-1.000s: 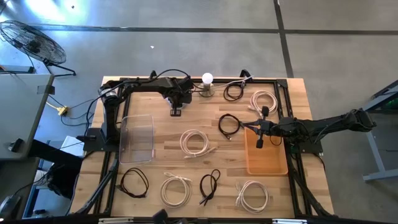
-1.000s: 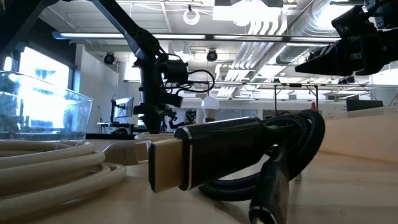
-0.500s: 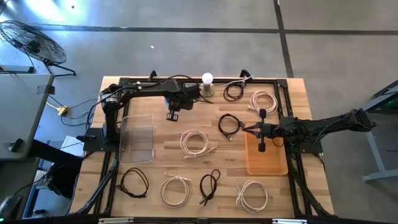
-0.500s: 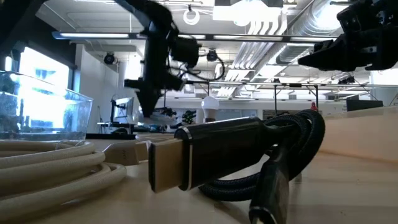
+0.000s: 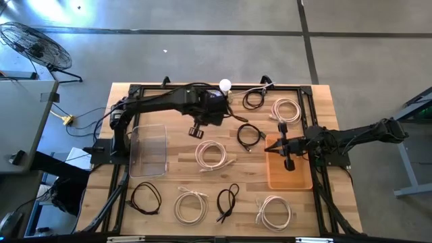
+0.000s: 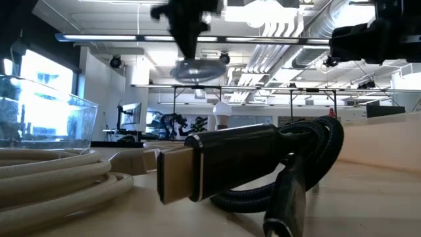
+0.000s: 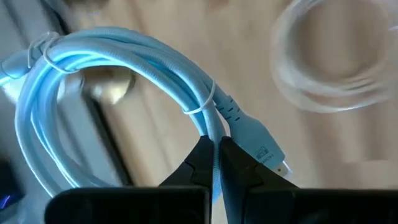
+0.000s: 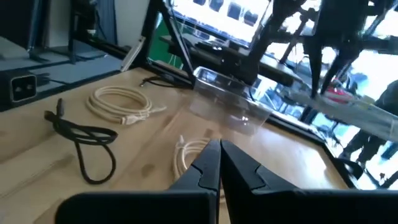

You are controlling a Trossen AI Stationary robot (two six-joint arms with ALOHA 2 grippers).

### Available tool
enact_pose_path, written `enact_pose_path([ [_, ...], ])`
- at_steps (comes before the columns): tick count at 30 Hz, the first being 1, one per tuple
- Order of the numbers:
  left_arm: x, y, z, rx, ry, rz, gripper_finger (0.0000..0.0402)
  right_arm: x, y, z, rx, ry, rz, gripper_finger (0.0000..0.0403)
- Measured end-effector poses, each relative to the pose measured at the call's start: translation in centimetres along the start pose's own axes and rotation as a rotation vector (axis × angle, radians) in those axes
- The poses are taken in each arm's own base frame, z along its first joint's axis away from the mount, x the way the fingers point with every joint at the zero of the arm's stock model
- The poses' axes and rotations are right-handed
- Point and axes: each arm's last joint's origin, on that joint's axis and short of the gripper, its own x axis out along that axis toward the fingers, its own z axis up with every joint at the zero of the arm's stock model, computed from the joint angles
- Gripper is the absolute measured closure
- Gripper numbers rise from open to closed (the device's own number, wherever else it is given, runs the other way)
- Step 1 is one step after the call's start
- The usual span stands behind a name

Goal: Pick & Place USB Port
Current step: Put the blue HDMI cable into the orange bin

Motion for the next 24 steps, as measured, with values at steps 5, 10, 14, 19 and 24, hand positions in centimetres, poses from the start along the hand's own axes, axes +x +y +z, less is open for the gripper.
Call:
enact_pose_path([
  [5,-4.8,-1.5,1.0,0.025,-0.138,-0.019,0.0398,0.0,0.2,0.3,-0.106,-0.01,-0.031,0.0402],
  [10,-8.6,-3.4,0.9,0.001,-0.19,-0.036,0.0398,0.0,0.4,0.9,-0.227,-0.001,-0.152,0.0402],
  [14,-11.9,-5.6,-0.2,0.021,-0.291,-0.069,0.0399,0.1,0.7,1.4,-0.328,0.026,-0.264,0.0402],
  [19,-15.3,-7.2,-2.1,0.006,-0.349,0.062,0.0399,0.6,1.2,1.7,-0.463,0.095,-0.364,0.0402],
  [24,-17.7,-7.5,-4.2,-0.009,-0.398,0.166,0.0399,1.0,0.8,3.2,-0.485,0.078,-0.522,0.0402],
])
